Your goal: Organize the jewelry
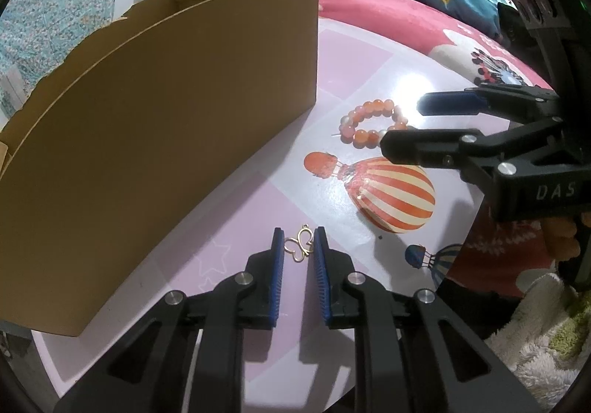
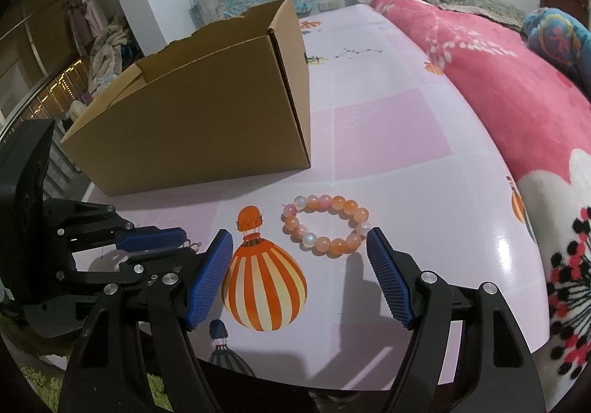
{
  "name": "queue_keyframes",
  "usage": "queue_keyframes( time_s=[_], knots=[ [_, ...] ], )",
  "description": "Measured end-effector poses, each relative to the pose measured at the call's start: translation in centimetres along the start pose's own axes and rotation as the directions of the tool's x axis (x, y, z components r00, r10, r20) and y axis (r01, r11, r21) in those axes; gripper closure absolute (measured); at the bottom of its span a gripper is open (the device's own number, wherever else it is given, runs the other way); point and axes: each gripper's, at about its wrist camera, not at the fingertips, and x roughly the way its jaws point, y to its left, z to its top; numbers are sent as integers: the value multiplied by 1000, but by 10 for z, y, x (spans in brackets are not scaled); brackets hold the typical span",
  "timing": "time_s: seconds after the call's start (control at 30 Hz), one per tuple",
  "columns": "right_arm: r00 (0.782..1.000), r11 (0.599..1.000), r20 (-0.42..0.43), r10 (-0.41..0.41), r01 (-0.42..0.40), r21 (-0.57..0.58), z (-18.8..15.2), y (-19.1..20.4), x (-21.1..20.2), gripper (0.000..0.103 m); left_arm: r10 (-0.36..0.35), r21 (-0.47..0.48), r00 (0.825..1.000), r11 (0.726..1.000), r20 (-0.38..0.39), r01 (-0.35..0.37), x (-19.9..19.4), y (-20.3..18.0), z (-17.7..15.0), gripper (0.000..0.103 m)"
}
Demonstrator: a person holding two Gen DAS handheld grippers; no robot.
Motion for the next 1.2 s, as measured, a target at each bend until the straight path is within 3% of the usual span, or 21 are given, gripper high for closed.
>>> queue_keyframes(
  time_s=[0.33,0.5,0.77,1.0,1.03,1.07,1.2],
  knots=[
    [1000,1000,13,-3,3,-15,3,0,-3,33,-4,-12,1000,1000,19,4,-6,3,-2,88],
    [1000,998,25,7,-5,-62,9,8,-2,37,2,-34,999,999,42,0,-17,8,-2,88],
    [999,994,-42,-18,13,-112,18,12,22,62,43,-72,994,997,102,-36,-48,19,-2,88],
    [994,979,-67,-86,72,-190,19,19,37,73,54,-127,986,991,161,-33,-75,34,-2,88],
    [993,975,-64,-101,86,-207,18,21,38,79,57,-136,983,990,173,-33,-81,38,-2,88],
    [992,972,-66,-104,87,-220,19,23,39,96,59,-143,982,989,181,-33,-85,40,0,88],
    [994,983,-79,-76,61,-176,24,16,34,96,89,-182,969,982,231,-47,-107,58,4,88]
  ],
)
